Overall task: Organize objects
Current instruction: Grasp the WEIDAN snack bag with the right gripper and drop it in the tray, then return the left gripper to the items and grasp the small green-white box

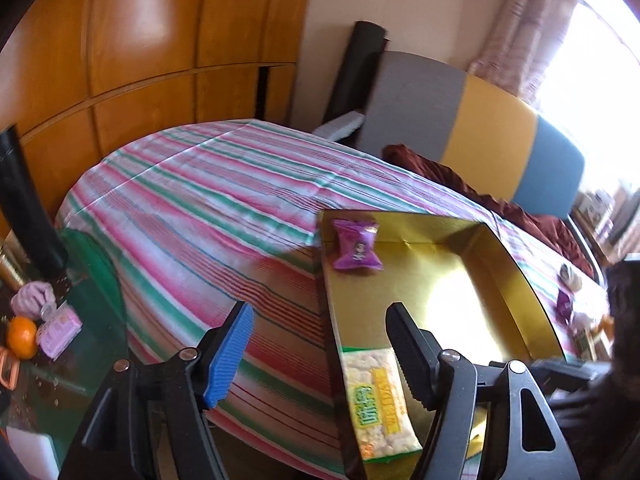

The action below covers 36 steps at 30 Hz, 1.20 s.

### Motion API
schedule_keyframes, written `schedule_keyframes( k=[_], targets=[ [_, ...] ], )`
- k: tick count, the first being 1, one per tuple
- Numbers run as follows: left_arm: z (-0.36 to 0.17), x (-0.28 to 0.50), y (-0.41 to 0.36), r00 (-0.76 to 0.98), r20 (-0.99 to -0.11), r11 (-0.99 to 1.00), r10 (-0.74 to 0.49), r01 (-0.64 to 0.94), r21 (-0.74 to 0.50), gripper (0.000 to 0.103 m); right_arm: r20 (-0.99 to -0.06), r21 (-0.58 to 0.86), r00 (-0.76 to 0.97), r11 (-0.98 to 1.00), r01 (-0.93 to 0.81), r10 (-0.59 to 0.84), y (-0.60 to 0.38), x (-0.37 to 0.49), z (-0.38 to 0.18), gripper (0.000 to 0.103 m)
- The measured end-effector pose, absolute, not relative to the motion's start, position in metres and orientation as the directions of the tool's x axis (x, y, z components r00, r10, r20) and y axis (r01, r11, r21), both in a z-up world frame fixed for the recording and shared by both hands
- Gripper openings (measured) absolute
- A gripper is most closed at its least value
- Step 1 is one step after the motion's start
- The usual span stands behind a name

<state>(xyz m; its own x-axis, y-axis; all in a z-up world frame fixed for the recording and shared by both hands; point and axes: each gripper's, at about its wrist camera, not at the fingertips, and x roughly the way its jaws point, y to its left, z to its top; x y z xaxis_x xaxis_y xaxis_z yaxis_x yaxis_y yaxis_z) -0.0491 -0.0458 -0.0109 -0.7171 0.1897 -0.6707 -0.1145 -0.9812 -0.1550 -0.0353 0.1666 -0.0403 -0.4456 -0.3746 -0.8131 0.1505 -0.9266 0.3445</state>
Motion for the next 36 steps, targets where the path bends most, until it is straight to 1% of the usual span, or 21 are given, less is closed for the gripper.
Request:
schedule_keyframes(
  k=[2,3,6,12,20,24,28,31,33,36],
  targets=[
    [-0.012,-0.047,-0.037,-0.709,-0.678,-0.981,0.193,-0.137,-0.136,0.074,-0.798,0.329,-0.495,-0.937,0.119,-0.343,0.186,-0.025,-0.031,0.076],
    [-0.013,-0.046,-0.033,-0.703,-0.683,-0.98,0.198,-0.146,-0.134,0.074,-0.791,0.321,-0.519,-0.942,0.099,-0.324,0.195,-0.019,-0.027,0.079],
    [-0.016,-0.043,-0.022,-0.689,-0.691,-0.976,0.218,-0.173,-0.135,0.074,-0.769,0.318,-0.573,-0.947,0.039,-0.281,0.225,-0.003,-0.017,0.081],
    [-0.016,-0.039,0.006,-0.661,-0.693,-0.954,0.29,-0.257,-0.154,0.076,-0.775,0.291,-0.611,-0.949,-0.117,-0.162,0.296,0.032,-0.008,0.081],
    [-0.005,-0.03,0.064,-0.611,-0.681,-0.891,0.404,-0.431,-0.142,0.076,-0.837,0.192,-0.545,-0.907,-0.376,0.049,0.411,0.087,-0.005,0.081],
    [0.003,-0.019,0.102,-0.567,-0.673,-0.834,0.476,-0.534,-0.14,0.076,-0.857,0.139,-0.486,-0.834,-0.534,0.169,0.474,0.122,0.002,0.081],
    [0.012,-0.004,0.149,-0.511,-0.666,-0.76,0.544,-0.636,-0.133,0.076,-0.867,0.129,-0.429,-0.718,-0.684,0.254,0.529,0.151,-0.002,0.081],
    [0.018,0.007,0.188,-0.456,-0.668,-0.696,0.588,-0.706,-0.131,0.076,-0.868,0.162,-0.423,-0.655,-0.738,0.261,0.552,0.164,-0.015,0.081],
    [0.018,0.012,0.215,-0.424,-0.676,-0.661,0.603,-0.74,-0.125,0.076,-0.869,0.254,-0.456,-0.619,-0.743,0.191,0.561,0.171,-0.024,0.081],
    [0.007,0.016,0.255,-0.369,-0.714,-0.627,0.595,-0.769,-0.125,0.076,-0.838,0.316,-0.514,-0.604,-0.732,0.185,0.564,0.18,-0.019,0.081]
  ],
)
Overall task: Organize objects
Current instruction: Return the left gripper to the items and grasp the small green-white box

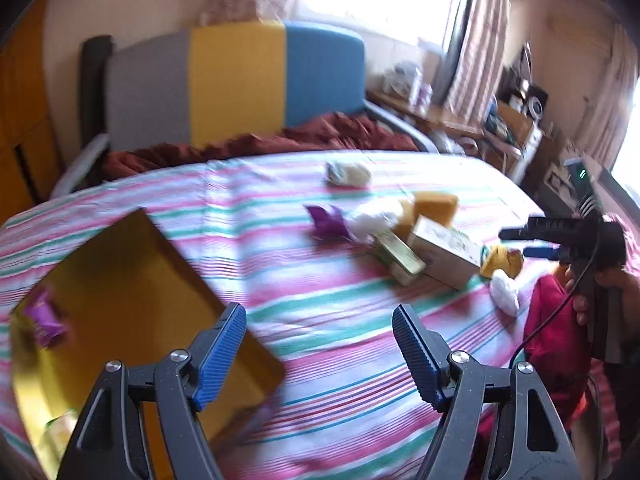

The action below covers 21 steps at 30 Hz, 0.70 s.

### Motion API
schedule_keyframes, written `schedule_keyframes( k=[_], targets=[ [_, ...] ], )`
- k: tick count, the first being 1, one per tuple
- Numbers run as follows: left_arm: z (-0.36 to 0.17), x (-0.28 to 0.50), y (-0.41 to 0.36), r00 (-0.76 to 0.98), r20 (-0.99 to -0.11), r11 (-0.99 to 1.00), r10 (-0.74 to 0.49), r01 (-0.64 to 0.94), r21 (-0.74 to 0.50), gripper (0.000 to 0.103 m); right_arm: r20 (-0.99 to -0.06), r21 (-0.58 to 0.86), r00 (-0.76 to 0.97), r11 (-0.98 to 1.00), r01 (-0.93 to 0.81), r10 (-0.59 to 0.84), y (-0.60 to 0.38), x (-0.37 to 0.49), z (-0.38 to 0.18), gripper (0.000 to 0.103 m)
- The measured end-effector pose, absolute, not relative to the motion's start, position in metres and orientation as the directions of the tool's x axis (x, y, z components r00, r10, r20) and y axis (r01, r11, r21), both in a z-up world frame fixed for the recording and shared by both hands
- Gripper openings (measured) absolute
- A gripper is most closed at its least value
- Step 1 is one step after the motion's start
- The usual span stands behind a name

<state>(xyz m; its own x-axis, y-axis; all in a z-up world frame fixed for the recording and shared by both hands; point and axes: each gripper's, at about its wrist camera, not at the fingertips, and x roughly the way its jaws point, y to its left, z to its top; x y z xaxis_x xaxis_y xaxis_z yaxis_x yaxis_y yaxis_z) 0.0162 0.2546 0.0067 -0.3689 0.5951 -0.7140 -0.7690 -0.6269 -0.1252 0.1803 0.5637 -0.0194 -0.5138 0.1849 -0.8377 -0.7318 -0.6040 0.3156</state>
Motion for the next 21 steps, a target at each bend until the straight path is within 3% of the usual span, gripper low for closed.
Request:
schedule_keyframes(
  k=[7,21],
  targets=[
    [-0.027,0.007,0.328,-0.281,-0.777,-0.625,0.563,-0.76,-0.177,0.071,-0.796,0.466,-0.6,-0.552,-0.691,0.08,0.572,0.19,-0.024,0.081],
    [-0.066,-0.022,0.413,-0.251,-0.832,-0.664,0.494,-0.728,-0.174,0.07,-0.745,0.544,-0.666,-0.539,-0.643,0.042,0.573,0.194,-0.026,0.081]
  ],
)
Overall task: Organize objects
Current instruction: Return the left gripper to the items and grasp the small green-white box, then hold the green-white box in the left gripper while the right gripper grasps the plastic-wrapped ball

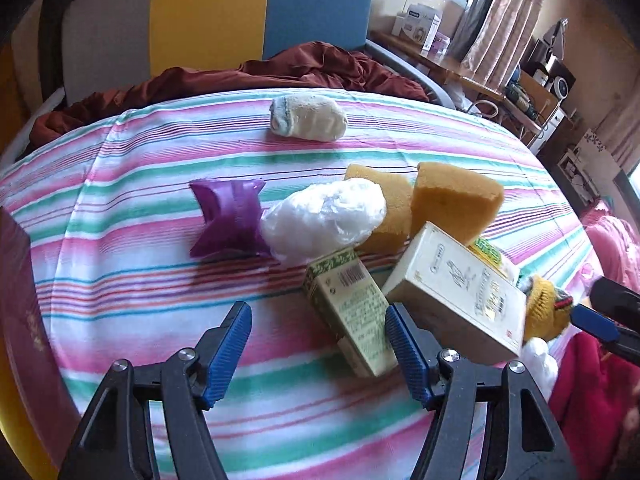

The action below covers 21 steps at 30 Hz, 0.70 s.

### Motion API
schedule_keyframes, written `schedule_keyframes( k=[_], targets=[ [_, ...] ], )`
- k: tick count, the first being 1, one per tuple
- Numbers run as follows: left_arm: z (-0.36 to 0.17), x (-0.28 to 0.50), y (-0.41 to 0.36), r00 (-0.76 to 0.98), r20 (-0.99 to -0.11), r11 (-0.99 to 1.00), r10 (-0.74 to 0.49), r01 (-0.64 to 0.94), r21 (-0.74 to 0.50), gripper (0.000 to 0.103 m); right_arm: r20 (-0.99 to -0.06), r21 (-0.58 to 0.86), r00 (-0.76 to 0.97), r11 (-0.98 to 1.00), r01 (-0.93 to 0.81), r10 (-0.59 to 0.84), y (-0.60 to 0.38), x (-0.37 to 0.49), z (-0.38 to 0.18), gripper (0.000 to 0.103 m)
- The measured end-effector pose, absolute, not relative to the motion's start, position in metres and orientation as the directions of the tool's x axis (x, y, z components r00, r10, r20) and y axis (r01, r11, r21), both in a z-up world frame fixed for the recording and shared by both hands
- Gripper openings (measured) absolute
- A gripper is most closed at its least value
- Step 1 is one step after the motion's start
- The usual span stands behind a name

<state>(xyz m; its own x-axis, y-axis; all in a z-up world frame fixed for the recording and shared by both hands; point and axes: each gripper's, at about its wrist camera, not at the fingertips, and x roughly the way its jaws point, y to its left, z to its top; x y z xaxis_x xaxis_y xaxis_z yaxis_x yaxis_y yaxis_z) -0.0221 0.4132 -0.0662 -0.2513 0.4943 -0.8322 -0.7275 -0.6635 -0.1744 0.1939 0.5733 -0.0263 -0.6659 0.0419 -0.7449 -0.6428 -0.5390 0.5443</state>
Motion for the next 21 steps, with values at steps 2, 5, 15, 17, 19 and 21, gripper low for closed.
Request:
schedule_keyframes(
  k=[2,5,15,17,19,21],
  targets=[
    [-0.066,-0.024,0.421,-0.254,-0.827,-0.657,0.502,-0.734,-0.174,0.071,-0.741,0.551,-0.67,-0.536,-0.64,0.038,0.574,0.194,-0.027,0.081],
    [-0.07,-0.026,0.432,-0.255,-0.835,-0.653,0.488,-0.741,-0.155,0.07,-0.735,0.56,-0.677,-0.532,-0.635,0.034,0.574,0.195,-0.027,0.081],
    [-0.085,-0.018,0.416,-0.311,-0.814,-0.645,0.49,-0.758,-0.099,0.03,-0.74,0.563,-0.672,-0.524,-0.638,0.023,0.575,0.194,-0.029,0.081],
    [-0.085,-0.006,0.403,-0.322,-0.8,-0.629,0.506,-0.773,-0.086,0.03,-0.742,0.564,-0.67,-0.521,-0.64,0.02,0.575,0.194,-0.03,0.081],
    [-0.087,0.013,0.391,-0.354,-0.78,-0.598,0.515,-0.801,-0.032,0.03,-0.746,0.563,-0.666,-0.518,-0.644,0.017,0.576,0.193,-0.031,0.081],
    [-0.087,0.025,0.382,-0.363,-0.767,-0.58,0.529,-0.814,-0.014,0.03,-0.75,0.563,-0.662,-0.514,-0.647,0.011,0.576,0.193,-0.032,0.081]
  ],
)
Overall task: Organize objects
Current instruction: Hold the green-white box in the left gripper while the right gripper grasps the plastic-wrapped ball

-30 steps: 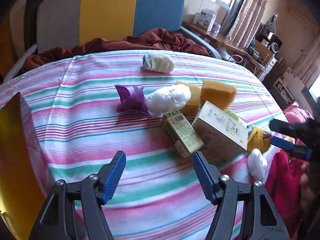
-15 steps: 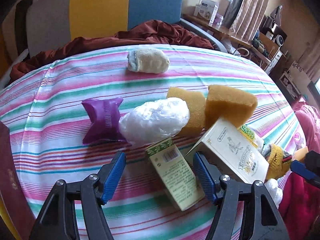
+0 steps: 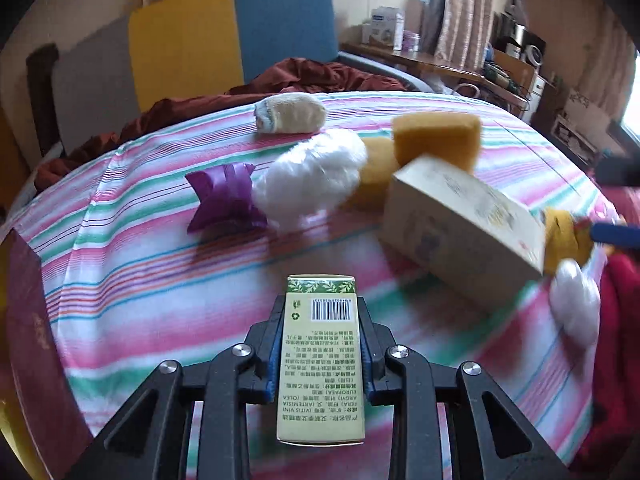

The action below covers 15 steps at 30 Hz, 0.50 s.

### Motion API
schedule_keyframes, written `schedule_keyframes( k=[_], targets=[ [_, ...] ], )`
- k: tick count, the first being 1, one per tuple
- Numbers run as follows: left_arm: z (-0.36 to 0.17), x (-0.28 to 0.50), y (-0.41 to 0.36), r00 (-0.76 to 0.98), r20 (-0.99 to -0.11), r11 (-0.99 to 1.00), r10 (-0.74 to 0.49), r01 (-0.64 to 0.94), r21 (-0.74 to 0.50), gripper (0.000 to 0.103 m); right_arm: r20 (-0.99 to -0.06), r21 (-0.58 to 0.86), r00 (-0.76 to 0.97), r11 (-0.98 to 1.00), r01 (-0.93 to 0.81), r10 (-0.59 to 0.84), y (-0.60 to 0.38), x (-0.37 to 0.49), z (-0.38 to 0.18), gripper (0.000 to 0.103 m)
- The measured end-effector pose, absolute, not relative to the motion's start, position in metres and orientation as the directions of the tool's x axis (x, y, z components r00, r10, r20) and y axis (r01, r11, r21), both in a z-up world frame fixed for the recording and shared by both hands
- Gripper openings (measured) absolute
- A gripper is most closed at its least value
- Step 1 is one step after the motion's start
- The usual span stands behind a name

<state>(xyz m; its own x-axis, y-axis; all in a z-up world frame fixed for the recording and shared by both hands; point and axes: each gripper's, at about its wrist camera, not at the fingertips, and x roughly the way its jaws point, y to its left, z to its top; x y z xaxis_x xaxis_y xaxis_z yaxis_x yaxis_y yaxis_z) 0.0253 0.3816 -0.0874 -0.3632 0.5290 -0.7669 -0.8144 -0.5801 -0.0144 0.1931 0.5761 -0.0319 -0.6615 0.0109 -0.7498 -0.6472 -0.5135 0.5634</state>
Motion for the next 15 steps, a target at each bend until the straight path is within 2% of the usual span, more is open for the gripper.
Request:
schedule_keyframes(
  k=[4,11,15],
  targets=[
    [-0.089,0.036,0.368,-0.355,-0.755,-0.568,0.551,-0.822,-0.028,0.03,-0.774,0.545,-0.633,-0.505,-0.669,0.004,0.577,0.19,-0.035,0.079],
    [-0.093,0.034,0.361,-0.339,-0.733,-0.551,0.589,-0.833,-0.057,0.03,-0.88,0.407,-0.475,-0.548,-0.73,-0.021,0.572,0.17,-0.048,0.062],
    [-0.093,0.033,0.362,-0.342,-0.728,-0.549,0.594,-0.834,-0.057,0.03,-0.922,0.326,-0.386,-0.578,-0.748,-0.021,0.568,0.16,-0.056,0.057]
  ],
)
